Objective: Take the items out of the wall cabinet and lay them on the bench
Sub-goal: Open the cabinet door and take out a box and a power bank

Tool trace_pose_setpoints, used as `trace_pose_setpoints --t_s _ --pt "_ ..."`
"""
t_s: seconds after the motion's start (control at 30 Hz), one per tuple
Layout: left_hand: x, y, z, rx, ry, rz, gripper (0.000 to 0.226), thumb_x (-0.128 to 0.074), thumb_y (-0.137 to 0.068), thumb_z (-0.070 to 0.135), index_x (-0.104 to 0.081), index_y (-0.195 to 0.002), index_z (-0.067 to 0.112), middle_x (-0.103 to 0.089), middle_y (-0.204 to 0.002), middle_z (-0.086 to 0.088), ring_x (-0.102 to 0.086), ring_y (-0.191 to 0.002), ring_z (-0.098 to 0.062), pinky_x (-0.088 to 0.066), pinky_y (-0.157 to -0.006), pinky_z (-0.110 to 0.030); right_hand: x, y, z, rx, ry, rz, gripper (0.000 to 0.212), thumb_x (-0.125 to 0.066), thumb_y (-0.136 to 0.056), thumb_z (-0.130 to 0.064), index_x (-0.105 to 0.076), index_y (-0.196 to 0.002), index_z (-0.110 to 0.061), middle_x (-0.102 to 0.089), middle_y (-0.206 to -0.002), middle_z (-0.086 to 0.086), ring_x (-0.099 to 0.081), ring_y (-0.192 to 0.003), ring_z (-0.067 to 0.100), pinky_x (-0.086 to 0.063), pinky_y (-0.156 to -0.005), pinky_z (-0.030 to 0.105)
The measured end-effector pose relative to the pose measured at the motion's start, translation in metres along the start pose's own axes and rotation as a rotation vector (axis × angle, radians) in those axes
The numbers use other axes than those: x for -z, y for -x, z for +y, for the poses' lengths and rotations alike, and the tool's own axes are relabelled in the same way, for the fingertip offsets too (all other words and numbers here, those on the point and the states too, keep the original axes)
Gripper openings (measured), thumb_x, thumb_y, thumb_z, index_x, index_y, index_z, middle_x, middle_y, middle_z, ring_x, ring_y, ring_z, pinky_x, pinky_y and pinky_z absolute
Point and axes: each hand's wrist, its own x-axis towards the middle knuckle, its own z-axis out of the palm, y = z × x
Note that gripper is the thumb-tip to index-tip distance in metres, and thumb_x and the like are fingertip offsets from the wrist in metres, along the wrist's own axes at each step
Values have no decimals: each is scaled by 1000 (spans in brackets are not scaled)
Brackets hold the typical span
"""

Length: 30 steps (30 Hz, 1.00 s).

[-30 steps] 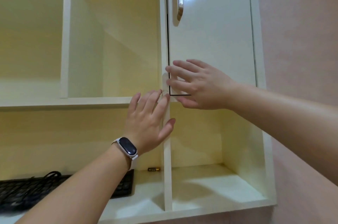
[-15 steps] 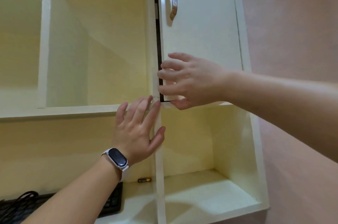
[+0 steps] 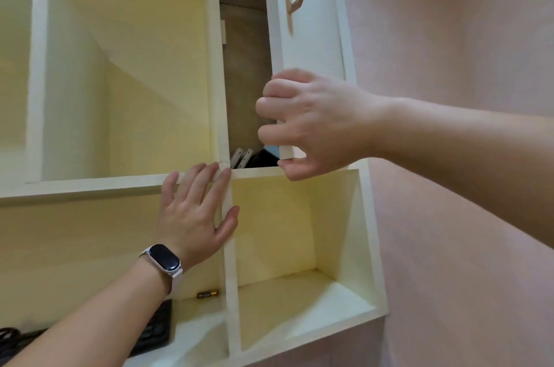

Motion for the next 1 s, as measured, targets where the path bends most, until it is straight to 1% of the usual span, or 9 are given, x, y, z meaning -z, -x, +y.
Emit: trace_pose_setpoints --t_s 0.13,0.23,0.4,0.53,0.6,0.7,0.83,0.9,1.0 --pt "2 -1 2 12 6 -16 58 -49 -86 44 -60 -128 7 -60 -128 -18 -51 -120 -35 -27 -104 -55 18 20 2 -35 21 -21 30 -53 -83 -42 -59 -86 -13 -57 -93 10 -53 -96 34 -44 -96 49" --pt "5 -1 3 18 2 -37 60 -46 -86 46 -59 -129 6 -59 -127 -19 -51 -119 -36 -26 -104 -56 35 39 3 -73 41 -22 28 -56 -79 -37 -58 -83 -9 -58 -89 12 -56 -92 35 -48 -90 48" --pt "6 -7 -2 7 -4 -42 66 -42 -84 53 -58 -128 6 -59 -119 -19 -53 -107 -35 -30 -98 -57 58 89 10 -182 93 -61 25 -53 -77 -32 -58 -81 -8 -58 -85 15 -57 -87 37 -48 -87 46" --pt "7 -6 3 17 -19 -21 64 -43 -84 49 -58 -127 5 -57 -120 -19 -51 -106 -36 -28 -98 -59 66 121 15 -333 199 -248 26 -48 -74 -32 -60 -79 -10 -55 -87 14 -54 -85 37 -41 -97 48" --pt "8 -7 5 31 -23 -15 62 -43 -83 48 -58 -127 5 -56 -120 -19 -51 -108 -36 -27 -99 -59 69 131 16 -361 226 -361 29 -47 -76 -34 -63 -82 -11 -55 -91 13 -54 -90 36 -36 -102 50" --pt "11 -7 6 29 -13 -28 63 -42 -83 47 -58 -126 4 -55 -120 -20 -52 -109 -37 -26 -100 -59 72 137 18 -382 264 -485 34 -43 -78 -38 -66 -87 -14 -55 -94 12 -53 -96 35 -33 -103 51" --pt "13 -7 6 21 -4 -34 63 -42 -84 47 -57 -126 3 -55 -121 -21 -51 -110 -37 -25 -102 -59 70 145 22 -454 297 -742 51 -19 -76 -44 -60 -99 -25 -52 -103 4 -49 -102 28 -31 -99 47" --pt "13 -6 6 21 7 -56 64 -41 -84 47 -57 -127 2 -54 -122 -22 -50 -112 -38 -24 -103 -59 68 152 23 -509 263 -796 59 -10 -72 -46 -57 -104 -27 -51 -107 3 -49 -105 26 -33 -98 46" --pt "11 -5 4 17 19 -64 63 -43 -83 46 -57 -126 2 -54 -122 -22 -51 -112 -38 -24 -104 -59 62 156 21 -543 263 -790 61 -11 -73 -46 -58 -104 -24 -53 -110 6 -51 -107 29 -31 -100 47"
